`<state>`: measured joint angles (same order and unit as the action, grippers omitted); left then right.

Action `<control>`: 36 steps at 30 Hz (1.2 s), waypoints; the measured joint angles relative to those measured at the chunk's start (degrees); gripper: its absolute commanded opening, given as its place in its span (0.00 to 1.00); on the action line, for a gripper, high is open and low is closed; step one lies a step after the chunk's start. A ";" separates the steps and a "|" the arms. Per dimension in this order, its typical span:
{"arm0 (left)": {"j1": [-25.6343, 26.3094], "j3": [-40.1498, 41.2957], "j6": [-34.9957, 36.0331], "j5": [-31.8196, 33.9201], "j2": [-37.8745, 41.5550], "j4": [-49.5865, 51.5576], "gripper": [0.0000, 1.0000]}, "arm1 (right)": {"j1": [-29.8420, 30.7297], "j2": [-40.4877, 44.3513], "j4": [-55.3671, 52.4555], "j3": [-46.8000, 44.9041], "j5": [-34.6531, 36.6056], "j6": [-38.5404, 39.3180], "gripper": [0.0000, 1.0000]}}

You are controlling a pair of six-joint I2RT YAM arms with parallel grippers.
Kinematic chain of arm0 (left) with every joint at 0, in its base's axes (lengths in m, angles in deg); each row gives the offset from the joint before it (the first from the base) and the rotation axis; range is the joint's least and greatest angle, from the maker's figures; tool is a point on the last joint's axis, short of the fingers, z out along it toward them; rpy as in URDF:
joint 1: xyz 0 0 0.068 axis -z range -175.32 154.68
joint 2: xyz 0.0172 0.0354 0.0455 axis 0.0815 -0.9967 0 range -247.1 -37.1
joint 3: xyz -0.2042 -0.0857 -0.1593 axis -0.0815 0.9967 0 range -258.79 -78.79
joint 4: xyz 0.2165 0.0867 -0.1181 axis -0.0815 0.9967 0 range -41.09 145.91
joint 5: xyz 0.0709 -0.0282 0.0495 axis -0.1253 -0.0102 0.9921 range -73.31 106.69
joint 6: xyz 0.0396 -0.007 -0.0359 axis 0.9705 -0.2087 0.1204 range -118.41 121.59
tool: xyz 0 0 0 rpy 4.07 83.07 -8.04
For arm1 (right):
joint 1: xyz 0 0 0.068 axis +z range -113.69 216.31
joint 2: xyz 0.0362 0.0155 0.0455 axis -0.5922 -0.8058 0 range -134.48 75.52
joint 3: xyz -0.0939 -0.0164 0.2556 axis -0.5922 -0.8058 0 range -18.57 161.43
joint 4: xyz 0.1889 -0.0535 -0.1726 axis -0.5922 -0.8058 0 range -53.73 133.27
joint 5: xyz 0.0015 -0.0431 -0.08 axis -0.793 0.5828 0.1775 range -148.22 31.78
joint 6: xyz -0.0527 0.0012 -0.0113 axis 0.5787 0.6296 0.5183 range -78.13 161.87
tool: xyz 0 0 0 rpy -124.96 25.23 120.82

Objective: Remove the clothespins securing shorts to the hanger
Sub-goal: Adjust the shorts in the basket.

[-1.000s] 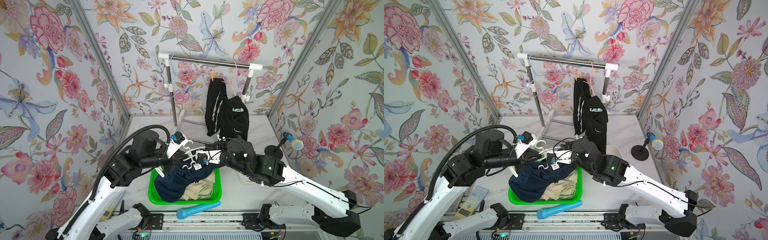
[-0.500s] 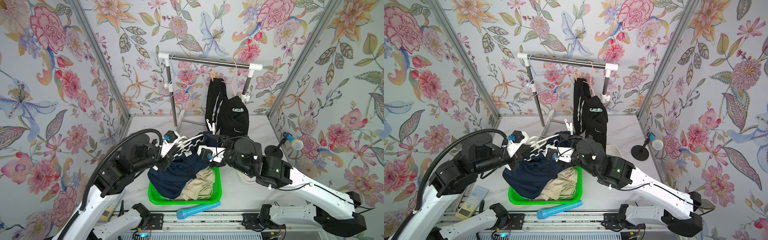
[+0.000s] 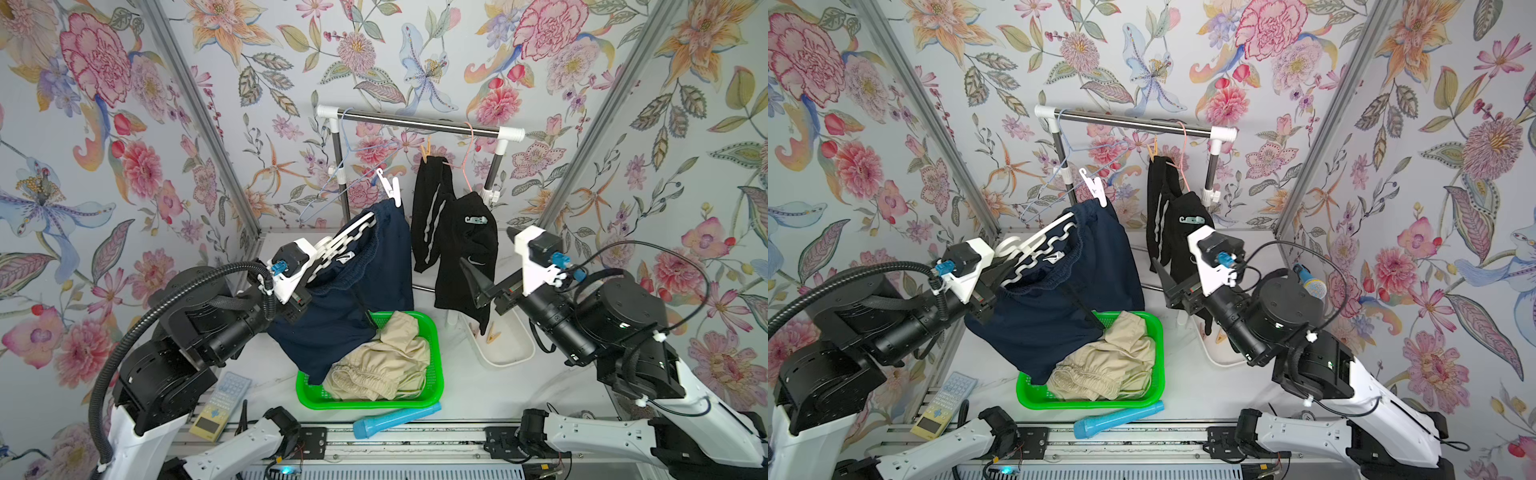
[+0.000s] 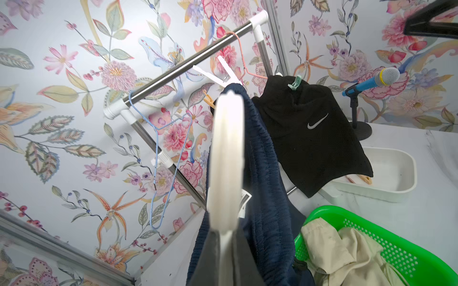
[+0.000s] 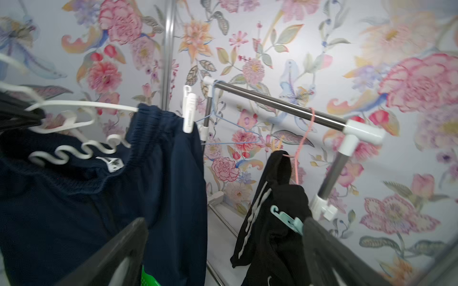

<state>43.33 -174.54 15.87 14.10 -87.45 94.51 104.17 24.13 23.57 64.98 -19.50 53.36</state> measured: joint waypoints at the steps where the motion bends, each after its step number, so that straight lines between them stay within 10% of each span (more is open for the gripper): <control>1: 0.00 -0.09 0.35 -0.02 0.55 -0.24 0.00 | 0.00 1.49 -0.17 -0.98 2.91 -2.29 0.99; 10: 0.00 -6.47 3.34 -2.16 -1.09 0.66 0.00 | 0.00 9.51 -5.92 -6.91 18.51 -16.24 0.99; 36: 0.00 -1.60 6.32 -10.84 4.96 -1.16 0.00 | 0.00 7.89 -10.16 -10.84 21.84 -21.49 0.98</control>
<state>43.33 -176.13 22.19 3.26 -82.49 93.35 104.17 32.02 13.40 54.14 2.33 31.87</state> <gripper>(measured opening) 0.089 0.978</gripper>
